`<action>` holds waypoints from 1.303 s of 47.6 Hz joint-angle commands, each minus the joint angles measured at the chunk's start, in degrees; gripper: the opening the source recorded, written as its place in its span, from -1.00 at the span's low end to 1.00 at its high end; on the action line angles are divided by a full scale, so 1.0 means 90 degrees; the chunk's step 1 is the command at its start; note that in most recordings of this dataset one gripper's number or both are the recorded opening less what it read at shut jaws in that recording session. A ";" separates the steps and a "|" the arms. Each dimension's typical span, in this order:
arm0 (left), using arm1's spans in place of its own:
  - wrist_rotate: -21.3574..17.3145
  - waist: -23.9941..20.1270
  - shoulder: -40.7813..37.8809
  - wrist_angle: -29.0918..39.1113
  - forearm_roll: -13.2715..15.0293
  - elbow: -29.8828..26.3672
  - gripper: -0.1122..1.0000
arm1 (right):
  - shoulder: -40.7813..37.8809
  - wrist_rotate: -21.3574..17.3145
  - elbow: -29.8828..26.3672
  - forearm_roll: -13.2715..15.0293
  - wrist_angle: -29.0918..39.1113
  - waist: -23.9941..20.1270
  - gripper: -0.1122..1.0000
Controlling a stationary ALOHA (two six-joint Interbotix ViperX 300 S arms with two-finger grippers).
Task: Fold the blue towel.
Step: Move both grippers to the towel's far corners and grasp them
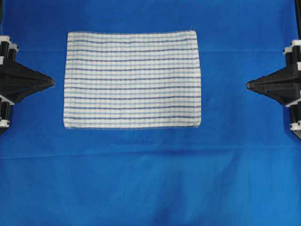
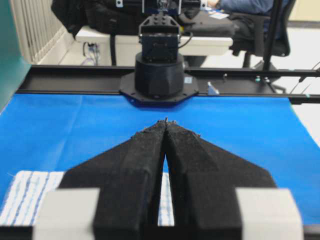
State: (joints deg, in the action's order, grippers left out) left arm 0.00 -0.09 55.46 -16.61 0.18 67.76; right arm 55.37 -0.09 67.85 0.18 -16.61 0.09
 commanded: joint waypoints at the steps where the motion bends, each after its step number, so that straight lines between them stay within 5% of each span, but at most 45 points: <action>1: -0.0039 -0.0020 -0.0049 0.0088 0.0137 -0.0117 -0.81 | -0.0049 0.0010 -0.0225 -0.0029 -0.0049 0.0049 -0.81; 9: -0.0078 -0.0449 -0.0107 0.0400 0.0137 -0.0088 -0.81 | -0.0283 -0.0010 -0.0361 -0.0039 0.0137 0.0439 -0.81; 32: 0.0049 -0.2637 -0.1426 0.0625 0.0166 0.0117 -0.78 | -0.1836 -0.0498 -0.0547 -0.0049 0.0361 0.2344 -0.79; 35: 0.0059 -0.2939 -0.1699 0.0625 0.0186 0.0127 -0.64 | -0.2109 -0.0537 -0.0586 -0.0049 0.0361 0.2529 -0.72; 44: 0.0244 -0.3545 -0.2441 0.0576 0.0186 0.0107 0.33 | -0.3115 -0.0547 -0.0898 -0.0049 0.0518 0.2969 0.21; 49: 0.0254 -0.3750 -0.2988 0.0469 0.0195 0.0049 0.78 | -0.3730 -0.0537 -0.1123 -0.0039 0.0527 0.3193 0.25; 62: 0.0234 -0.4180 -0.4424 -0.0068 0.0186 -0.0244 0.83 | -0.5352 -0.0459 -0.1816 -0.0010 0.0527 0.3525 0.21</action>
State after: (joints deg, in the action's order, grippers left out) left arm 2.29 -36.30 18.02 -16.00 1.76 67.24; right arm 9.93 -4.39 54.32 0.00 -11.69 30.94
